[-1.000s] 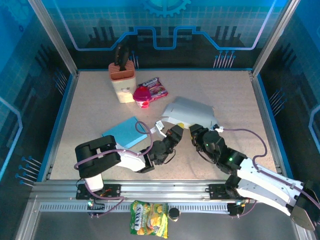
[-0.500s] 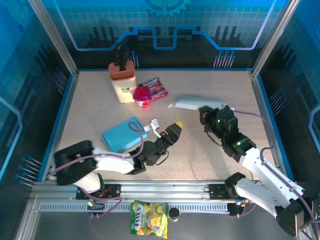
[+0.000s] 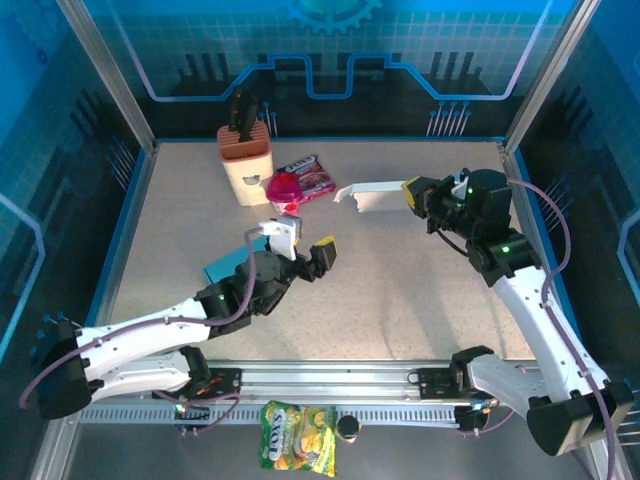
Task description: Fold the paper box
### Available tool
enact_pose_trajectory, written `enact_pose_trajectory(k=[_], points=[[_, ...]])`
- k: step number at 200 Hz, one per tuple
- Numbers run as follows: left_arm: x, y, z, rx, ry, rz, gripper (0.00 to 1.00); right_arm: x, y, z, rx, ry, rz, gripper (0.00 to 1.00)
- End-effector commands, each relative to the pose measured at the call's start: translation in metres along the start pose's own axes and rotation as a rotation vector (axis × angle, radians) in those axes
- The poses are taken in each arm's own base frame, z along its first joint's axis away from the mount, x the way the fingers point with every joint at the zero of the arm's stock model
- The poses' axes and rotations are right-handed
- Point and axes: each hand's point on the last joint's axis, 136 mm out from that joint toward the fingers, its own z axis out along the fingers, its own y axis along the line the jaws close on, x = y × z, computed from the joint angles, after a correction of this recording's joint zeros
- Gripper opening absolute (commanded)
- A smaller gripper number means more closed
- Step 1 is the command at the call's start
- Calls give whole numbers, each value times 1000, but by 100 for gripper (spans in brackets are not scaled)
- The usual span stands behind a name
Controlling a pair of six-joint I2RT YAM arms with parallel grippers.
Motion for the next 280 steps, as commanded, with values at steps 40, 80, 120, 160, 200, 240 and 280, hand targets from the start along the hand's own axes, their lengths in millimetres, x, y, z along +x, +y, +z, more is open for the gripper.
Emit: enact_pose_trajectory(k=[40, 80, 120, 160, 200, 240, 280], points=[[-4, 0, 35, -25, -1, 378, 86, 18, -2, -8, 18, 144, -16, 0], [-14, 9, 52, -77, -9, 422, 85, 24, -8, -9, 16, 192, -6, 0], [-22, 7, 60, -79, -20, 463, 77, 28, -17, -8, 20, 223, 6, 0], [-17, 0, 71, -36, -6, 509, 49, 27, -21, -10, 23, 220, 12, 0], [-16, -8, 67, 11, 35, 441, 0, 16, -12, -7, 5, 214, -29, 4], [-9, 3, 60, -108, 169, 210, 0, 3, 11, -23, -67, 74, -149, 52], [14, 3, 49, -271, 304, 90, 0, 7, 23, -44, -25, -30, -249, 73]])
